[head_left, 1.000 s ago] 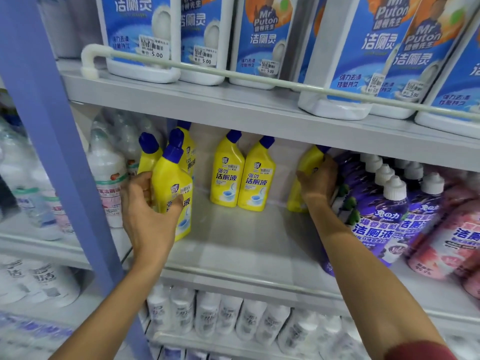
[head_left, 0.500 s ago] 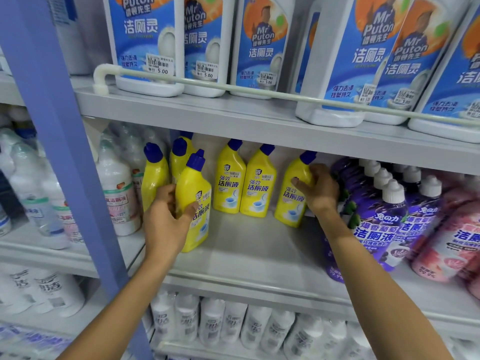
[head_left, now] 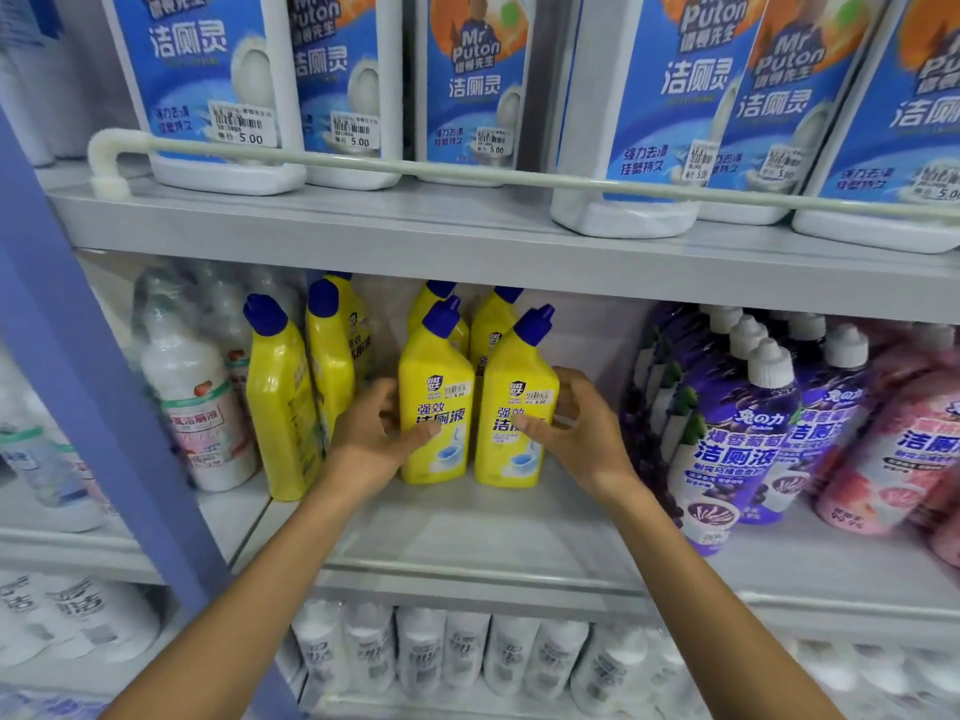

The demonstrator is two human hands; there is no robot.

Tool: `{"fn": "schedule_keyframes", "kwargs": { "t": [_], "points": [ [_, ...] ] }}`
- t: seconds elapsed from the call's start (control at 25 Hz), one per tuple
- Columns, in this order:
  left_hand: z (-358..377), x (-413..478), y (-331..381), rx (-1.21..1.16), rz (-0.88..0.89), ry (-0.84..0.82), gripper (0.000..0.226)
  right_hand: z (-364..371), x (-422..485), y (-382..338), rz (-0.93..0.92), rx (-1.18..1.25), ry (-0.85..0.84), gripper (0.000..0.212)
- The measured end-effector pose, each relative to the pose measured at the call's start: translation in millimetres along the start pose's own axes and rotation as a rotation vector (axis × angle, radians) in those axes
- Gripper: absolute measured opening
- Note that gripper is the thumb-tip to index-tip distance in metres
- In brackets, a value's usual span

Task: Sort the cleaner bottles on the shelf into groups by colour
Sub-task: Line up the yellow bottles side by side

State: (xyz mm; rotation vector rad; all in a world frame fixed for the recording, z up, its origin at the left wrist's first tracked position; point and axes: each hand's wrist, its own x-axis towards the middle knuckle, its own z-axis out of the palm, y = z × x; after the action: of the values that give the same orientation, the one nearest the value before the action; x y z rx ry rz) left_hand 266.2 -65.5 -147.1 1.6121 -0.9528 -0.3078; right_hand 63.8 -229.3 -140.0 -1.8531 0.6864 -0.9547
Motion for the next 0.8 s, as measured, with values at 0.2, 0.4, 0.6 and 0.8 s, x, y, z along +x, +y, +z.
{"fn": "schedule_keyframes", "kwargs": {
  "t": [0.2, 0.4, 0.6, 0.8],
  "points": [
    [-3, 11, -13, 0.051, 0.014, -0.032, 0.04, 9, -2, 18, 0.088, 0.125, 0.081, 0.039],
    [1, 25, -15, 0.03, 0.007, -0.015, 0.042, 23, 5, 12, 0.036, 0.138, 0.108, 0.04],
    [13, 27, -17, 0.034, -0.018, 0.128, 0.038, 28, 11, 20, 0.045, 0.097, 0.126, 0.045],
    [23, 29, -23, 0.065, -0.073, 0.208, 0.039, 30, 14, 28, 0.054, 0.04, 0.135, 0.039]
  ]
}}
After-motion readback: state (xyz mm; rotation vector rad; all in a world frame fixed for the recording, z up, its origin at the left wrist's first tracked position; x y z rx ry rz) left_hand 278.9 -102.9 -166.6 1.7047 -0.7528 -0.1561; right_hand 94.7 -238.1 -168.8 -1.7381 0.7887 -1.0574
